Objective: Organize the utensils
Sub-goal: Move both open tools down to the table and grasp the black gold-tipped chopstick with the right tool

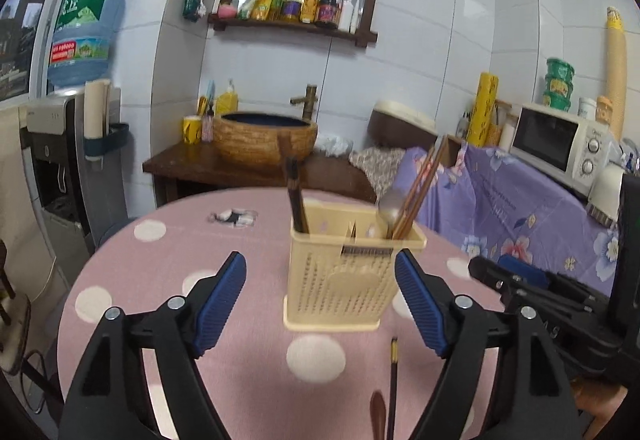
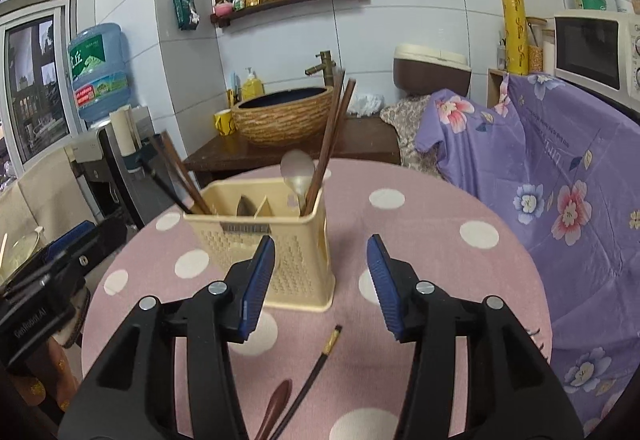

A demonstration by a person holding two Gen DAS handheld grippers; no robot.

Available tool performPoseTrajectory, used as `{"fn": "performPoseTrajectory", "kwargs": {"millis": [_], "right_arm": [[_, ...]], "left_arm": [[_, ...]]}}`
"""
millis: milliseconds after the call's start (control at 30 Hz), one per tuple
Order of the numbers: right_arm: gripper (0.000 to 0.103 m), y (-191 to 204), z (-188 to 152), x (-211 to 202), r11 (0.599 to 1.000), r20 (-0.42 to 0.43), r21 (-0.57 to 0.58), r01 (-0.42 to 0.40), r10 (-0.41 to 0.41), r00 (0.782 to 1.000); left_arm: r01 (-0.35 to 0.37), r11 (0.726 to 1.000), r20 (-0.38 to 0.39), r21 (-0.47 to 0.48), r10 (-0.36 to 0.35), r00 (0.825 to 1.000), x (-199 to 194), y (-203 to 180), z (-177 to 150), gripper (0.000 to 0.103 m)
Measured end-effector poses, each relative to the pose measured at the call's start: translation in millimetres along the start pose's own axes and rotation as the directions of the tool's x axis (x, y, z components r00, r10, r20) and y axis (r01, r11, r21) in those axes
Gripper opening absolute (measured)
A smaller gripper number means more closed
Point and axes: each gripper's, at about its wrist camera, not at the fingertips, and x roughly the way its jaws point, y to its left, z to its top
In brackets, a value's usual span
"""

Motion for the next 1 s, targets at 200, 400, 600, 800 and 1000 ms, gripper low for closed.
{"fn": "performPoseTrajectory", "kwargs": {"millis": [200, 400, 600, 800, 1000], "right_arm": [[0.049, -4, -35, 16, 0.999, -0.122, 0.045, 0.012, -0.006, 0.992], [0.049, -8, -67, 38, 0.995, -0.219, 0.074, 0.06, -0.042, 0.975], [0.044, -25, -92, 57, 0.985, -0.302, 0.153, 0.086, -0.036, 0.953], [0.036, -26, -96, 79, 0.975, -0.358, 0.21, 0.072, 0.008, 0.934], [0.028, -7, -92, 105, 0.979, -0.397, 0.173, 0.107, -0.03, 0.917]], "left_arm": [[-0.009, 1.0, -0.14, 0.008, 0.01, 0.99, 15, 7, -43, 0.078], [-0.057, 0.997, -0.221, 0.049, 0.066, 0.973, 24, 16, -79, 0.08], [-0.092, 0.996, -0.281, -0.003, 0.087, 0.956, 28, 41, -105, 0.079], [-0.068, 0.997, -0.324, -0.04, 0.052, 0.945, 31, 48, -115, 0.066], [-0.043, 0.999, -0.331, -0.002, 0.04, 0.943, 29, 36, -119, 0.064]]}}
